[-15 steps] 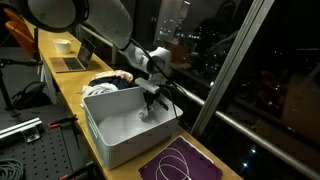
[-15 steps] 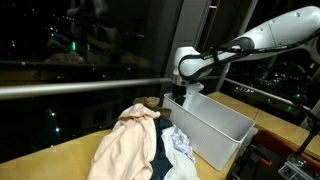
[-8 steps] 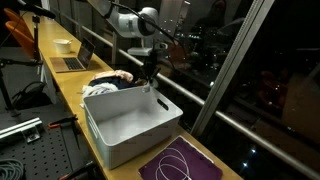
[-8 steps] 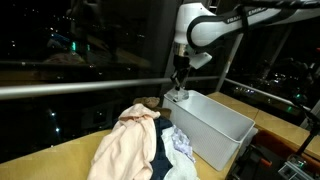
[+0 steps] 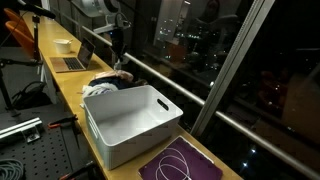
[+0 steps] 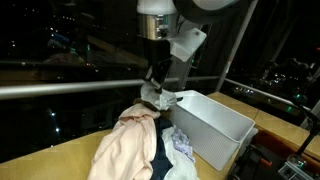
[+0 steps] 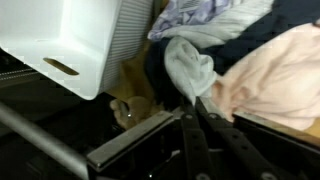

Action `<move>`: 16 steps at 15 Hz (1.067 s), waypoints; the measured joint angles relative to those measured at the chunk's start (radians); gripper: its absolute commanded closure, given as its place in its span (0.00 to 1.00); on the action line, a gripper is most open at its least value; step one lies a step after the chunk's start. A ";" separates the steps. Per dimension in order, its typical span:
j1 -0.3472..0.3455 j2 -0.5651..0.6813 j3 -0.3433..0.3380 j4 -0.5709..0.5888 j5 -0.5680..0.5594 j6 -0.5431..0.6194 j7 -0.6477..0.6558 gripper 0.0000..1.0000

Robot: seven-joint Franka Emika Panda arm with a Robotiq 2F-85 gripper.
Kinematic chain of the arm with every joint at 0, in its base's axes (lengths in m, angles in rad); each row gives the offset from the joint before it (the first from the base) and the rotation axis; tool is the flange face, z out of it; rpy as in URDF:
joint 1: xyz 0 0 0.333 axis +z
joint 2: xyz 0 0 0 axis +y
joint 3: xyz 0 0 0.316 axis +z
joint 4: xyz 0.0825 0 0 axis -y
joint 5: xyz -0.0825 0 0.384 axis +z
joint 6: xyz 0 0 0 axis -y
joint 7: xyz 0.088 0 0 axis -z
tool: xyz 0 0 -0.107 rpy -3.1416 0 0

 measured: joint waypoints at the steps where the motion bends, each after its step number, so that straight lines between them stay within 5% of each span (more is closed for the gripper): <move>1: 0.031 0.034 0.013 0.035 0.000 -0.024 0.016 0.99; 2: 0.060 0.074 0.023 0.073 0.002 -0.044 0.027 0.71; 7: 0.167 0.298 0.034 0.293 0.015 -0.111 0.046 0.42; 13: 0.178 0.435 0.005 0.475 0.064 -0.181 0.045 0.01; 16: 0.165 0.437 0.005 0.501 0.073 -0.188 0.045 0.00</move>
